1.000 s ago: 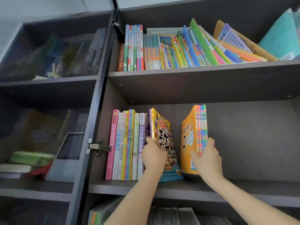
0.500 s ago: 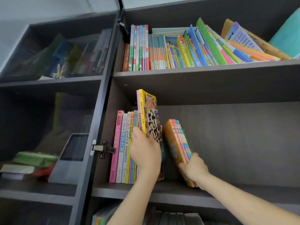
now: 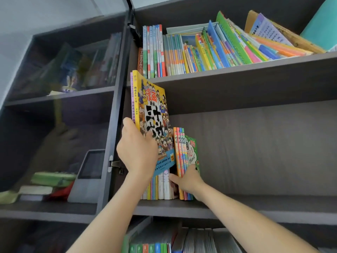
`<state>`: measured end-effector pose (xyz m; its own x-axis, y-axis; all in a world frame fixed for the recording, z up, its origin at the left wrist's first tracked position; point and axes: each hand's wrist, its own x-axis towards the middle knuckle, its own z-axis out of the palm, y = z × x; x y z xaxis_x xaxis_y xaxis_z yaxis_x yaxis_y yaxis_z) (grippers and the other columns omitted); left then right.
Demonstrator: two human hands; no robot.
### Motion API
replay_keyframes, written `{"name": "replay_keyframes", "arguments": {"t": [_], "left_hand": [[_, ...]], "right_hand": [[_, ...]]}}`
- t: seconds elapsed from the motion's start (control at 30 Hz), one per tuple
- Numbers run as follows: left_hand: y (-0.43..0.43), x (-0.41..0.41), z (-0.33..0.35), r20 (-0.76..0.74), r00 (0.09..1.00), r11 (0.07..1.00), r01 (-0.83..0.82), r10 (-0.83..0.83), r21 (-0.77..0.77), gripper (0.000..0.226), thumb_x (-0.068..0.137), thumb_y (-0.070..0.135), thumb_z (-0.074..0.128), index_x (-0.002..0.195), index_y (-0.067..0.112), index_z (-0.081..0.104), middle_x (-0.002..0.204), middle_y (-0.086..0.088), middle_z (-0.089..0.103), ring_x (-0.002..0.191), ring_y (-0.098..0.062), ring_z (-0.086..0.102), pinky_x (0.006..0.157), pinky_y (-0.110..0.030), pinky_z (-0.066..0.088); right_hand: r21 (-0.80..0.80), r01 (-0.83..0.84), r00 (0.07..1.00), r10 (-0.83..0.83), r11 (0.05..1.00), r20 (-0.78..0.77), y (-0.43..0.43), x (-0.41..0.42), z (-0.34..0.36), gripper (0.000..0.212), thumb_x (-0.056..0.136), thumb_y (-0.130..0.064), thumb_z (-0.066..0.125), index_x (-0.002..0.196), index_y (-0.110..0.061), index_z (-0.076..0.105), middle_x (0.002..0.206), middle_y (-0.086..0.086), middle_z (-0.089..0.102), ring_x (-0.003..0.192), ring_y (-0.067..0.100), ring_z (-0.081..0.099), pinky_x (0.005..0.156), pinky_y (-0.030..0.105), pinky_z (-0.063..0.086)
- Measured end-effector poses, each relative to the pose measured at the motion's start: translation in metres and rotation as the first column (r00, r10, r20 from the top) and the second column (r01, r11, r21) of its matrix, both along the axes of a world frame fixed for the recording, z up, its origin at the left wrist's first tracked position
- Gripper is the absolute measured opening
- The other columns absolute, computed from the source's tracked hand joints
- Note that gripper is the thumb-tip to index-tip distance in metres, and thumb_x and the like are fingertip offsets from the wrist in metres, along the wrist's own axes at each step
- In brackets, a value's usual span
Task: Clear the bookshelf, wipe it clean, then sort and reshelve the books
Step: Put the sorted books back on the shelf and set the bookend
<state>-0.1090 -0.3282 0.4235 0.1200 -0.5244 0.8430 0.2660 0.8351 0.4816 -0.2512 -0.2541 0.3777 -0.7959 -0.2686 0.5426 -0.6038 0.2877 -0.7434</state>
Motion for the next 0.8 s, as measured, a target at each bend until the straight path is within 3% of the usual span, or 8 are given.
{"name": "replay_keyframes", "arguments": {"t": [0.1,0.17,0.33,0.43,0.67,0.8], "left_hand": [[-0.004,0.014,-0.006,-0.022,1.000,0.999,-0.021,0.021,0.033,0.035,0.089,0.020,0.064,0.092,0.014,0.030,0.102,-0.004,0.062,0.076,-0.020,0.054,0.053,-0.023,0.029],[-0.007,0.026,-0.008,-0.049,0.996,0.997,-0.078,0.080,0.029,0.036,0.088,0.019,0.065,0.091,0.014,0.030,0.098,-0.004,0.061,0.074,-0.021,0.052,0.056,-0.027,0.030],[-0.020,0.045,-0.004,-0.086,0.987,0.991,-0.131,0.134,0.041,0.036,0.087,0.017,0.066,0.090,0.015,0.030,0.096,-0.004,0.060,0.077,-0.025,0.057,0.063,-0.034,0.037],[-0.023,0.047,-0.008,-0.053,0.990,0.991,-0.126,0.128,0.038,0.036,0.087,0.018,0.066,0.091,0.014,0.030,0.099,-0.005,0.061,0.078,-0.024,0.057,0.063,-0.033,0.035],[-0.022,0.046,-0.028,0.026,0.995,0.994,-0.101,0.101,0.034,0.035,0.088,0.021,0.066,0.090,0.016,0.031,0.100,-0.002,0.062,0.072,-0.014,0.049,0.050,-0.020,0.025],[-0.020,0.050,-0.032,0.054,0.994,0.995,-0.098,0.097,0.008,0.034,0.089,0.023,0.065,0.091,0.016,0.032,0.103,-0.002,0.063,0.073,-0.013,0.049,0.050,-0.015,0.024]], "right_hand": [[0.054,-0.017,1.000,0.018,0.998,-0.017,-0.002,-0.008,-0.003,0.072,0.079,-0.034,0.076,0.131,-0.009,0.032,0.129,0.003,0.052,0.119,0.018,0.051,0.101,0.034,0.045],[0.071,0.034,0.999,-0.031,0.997,-0.044,-0.011,-0.010,-0.004,0.076,0.072,-0.041,0.081,0.126,-0.010,0.036,0.123,0.002,0.057,0.115,0.019,0.056,0.097,0.034,0.048],[0.072,0.216,0.975,-0.211,0.974,-0.069,-0.025,0.002,0.001,0.093,0.065,-0.058,0.079,0.127,-0.009,0.031,0.120,0.005,0.057,0.110,0.023,0.058,0.073,0.028,0.047],[0.099,0.224,0.973,-0.217,0.970,-0.080,-0.024,0.002,0.004,0.092,0.065,-0.059,0.079,0.127,-0.010,0.031,0.120,0.004,0.058,0.106,0.022,0.060,0.068,0.027,0.046],[0.072,0.230,0.970,-0.223,0.971,-0.093,-0.025,-0.001,0.004,0.080,0.067,-0.048,0.082,0.121,-0.012,0.037,0.116,0.004,0.060,0.103,0.021,0.062,0.077,0.033,0.054],[0.035,0.405,0.899,-0.391,0.914,-0.196,-0.038,0.012,0.001,0.099,0.069,-0.050,0.078,0.139,-0.010,0.021,0.120,0.009,0.053,0.095,0.021,0.062,0.068,0.031,0.054]]}}
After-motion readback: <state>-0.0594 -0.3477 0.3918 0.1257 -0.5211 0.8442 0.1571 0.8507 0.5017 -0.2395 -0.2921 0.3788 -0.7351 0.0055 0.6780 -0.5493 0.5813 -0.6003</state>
